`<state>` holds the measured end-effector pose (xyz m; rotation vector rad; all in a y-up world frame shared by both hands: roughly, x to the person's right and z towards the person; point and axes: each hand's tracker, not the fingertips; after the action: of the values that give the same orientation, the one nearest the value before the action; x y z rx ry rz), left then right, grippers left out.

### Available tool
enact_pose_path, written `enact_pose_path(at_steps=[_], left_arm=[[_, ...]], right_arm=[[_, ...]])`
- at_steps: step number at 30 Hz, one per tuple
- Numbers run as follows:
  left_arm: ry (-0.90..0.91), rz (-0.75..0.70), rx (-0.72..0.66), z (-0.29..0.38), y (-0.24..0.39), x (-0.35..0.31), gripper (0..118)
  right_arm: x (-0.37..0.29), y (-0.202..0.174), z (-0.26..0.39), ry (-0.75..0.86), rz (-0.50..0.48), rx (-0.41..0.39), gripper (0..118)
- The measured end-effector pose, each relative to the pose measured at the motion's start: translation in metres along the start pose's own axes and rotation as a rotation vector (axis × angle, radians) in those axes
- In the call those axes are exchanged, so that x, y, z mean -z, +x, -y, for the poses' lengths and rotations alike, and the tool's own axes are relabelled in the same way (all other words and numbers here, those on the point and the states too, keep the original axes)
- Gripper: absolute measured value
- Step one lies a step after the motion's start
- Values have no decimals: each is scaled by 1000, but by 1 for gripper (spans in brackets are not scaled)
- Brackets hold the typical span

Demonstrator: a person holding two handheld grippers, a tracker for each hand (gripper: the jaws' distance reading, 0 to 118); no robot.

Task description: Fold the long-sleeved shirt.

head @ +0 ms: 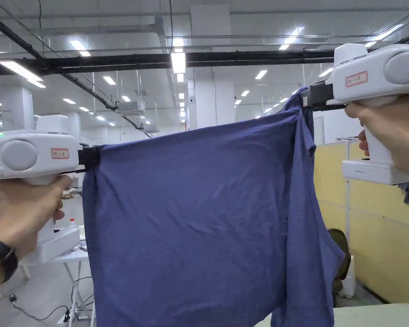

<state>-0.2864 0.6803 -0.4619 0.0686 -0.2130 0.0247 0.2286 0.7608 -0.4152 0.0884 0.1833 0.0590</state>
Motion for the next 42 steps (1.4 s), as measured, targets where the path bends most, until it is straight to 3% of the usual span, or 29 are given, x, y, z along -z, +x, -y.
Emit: enact_pose_path(at_steps=[7, 18, 30, 42], left_arm=[[50, 4, 14, -49, 8, 8, 4], [22, -6, 12, -49, 3, 51, 4], [-25, -25, 34, -33, -8, 124, 4], [-100, -73, 64, 1, -33, 213, 4]], right_arm=[[4, 8, -27, 19, 22, 11, 6], [38, 14, -20, 7, 31, 2, 6], [118, 21, -7, -5, 66, 3, 6], [218, 16, 22, -48, 79, -78, 6]])
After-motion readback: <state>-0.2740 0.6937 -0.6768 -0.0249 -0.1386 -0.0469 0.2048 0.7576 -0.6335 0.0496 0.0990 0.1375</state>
